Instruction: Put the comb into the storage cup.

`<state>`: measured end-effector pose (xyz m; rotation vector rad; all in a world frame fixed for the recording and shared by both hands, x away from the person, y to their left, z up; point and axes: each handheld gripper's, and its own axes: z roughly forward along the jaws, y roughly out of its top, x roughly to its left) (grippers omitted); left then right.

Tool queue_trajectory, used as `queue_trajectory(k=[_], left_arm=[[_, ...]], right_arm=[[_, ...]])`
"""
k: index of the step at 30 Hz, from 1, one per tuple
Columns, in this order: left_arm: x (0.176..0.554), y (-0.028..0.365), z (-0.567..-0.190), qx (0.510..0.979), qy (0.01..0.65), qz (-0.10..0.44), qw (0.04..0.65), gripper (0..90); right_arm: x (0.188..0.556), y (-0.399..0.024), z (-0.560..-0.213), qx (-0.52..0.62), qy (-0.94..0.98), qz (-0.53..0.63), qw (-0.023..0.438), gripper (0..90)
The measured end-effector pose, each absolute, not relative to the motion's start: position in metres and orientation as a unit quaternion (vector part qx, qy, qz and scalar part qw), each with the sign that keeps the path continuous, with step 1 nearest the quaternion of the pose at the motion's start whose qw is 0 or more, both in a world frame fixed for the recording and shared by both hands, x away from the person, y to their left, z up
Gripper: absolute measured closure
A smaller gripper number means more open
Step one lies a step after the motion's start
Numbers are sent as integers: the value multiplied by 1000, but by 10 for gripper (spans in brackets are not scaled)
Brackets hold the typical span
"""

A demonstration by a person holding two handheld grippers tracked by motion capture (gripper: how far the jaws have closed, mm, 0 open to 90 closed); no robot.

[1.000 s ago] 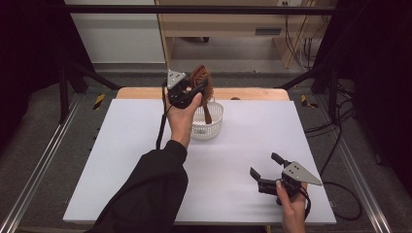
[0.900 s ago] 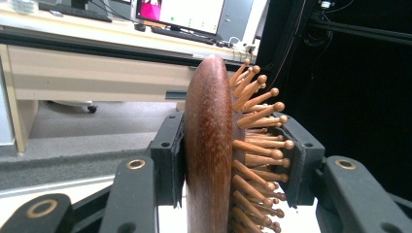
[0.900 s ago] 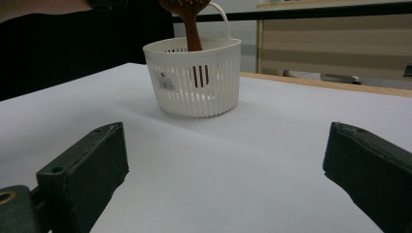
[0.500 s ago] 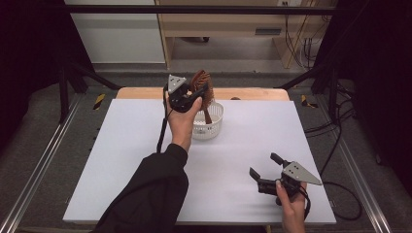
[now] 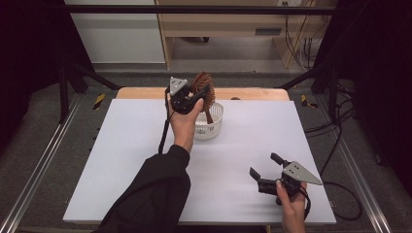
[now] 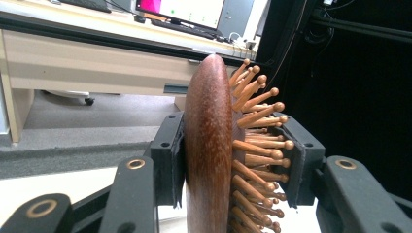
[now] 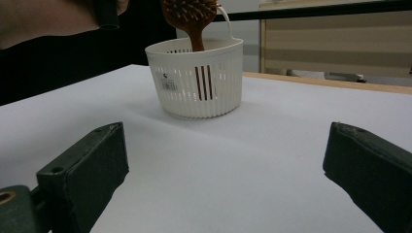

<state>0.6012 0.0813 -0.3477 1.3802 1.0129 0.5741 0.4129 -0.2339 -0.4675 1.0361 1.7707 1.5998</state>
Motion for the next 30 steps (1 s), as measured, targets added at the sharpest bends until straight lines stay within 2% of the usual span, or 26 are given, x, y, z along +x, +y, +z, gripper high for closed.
queue_trajectory(k=[30], left_arm=[[604,65,-364,601,442,245,619,505]], right_arm=[[413,-234,-468,384,655,593,267,31]])
